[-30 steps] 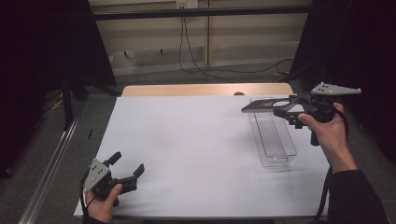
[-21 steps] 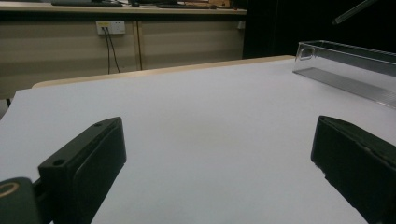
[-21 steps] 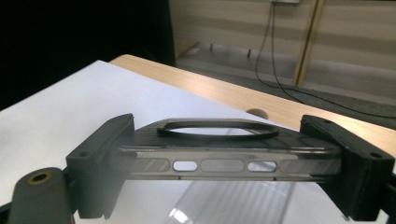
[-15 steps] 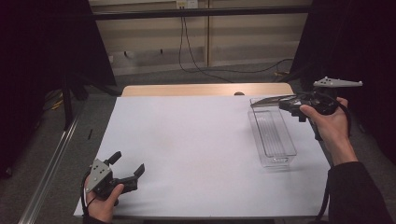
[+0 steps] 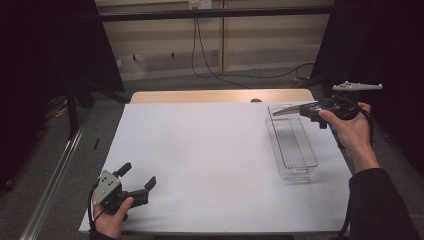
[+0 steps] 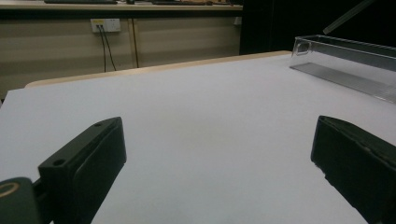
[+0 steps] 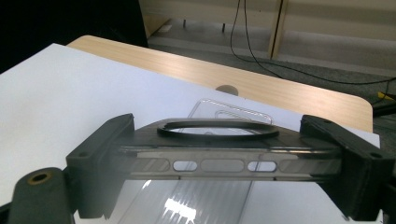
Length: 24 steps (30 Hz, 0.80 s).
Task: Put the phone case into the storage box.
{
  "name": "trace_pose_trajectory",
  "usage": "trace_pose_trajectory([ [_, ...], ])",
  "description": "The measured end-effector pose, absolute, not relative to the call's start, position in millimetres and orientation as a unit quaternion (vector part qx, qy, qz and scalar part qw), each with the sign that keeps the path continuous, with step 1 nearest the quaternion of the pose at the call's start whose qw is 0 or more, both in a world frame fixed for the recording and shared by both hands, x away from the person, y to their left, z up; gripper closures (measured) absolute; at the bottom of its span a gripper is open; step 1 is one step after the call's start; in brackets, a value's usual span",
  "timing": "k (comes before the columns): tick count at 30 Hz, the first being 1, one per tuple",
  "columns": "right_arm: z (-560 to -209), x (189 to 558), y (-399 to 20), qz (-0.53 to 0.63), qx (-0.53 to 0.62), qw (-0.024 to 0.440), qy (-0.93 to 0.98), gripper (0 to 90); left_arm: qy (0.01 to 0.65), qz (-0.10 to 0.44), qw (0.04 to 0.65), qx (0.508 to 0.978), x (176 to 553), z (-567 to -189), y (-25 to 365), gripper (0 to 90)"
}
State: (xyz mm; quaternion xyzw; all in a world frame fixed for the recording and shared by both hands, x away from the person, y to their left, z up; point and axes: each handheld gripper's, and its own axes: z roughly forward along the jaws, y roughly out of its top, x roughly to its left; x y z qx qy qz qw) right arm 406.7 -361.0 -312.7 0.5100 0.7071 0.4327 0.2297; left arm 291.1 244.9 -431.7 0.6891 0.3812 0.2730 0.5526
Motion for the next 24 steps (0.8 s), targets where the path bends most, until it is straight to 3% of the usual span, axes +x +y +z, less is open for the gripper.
trace_pose_trajectory([
  [24, -330, 424, -356, 0.383, 0.539, 0.236, 0.712, 11.8, 0.373, 0.263, 0.565, 0.688, 290, -431, 243, 3.1],
])
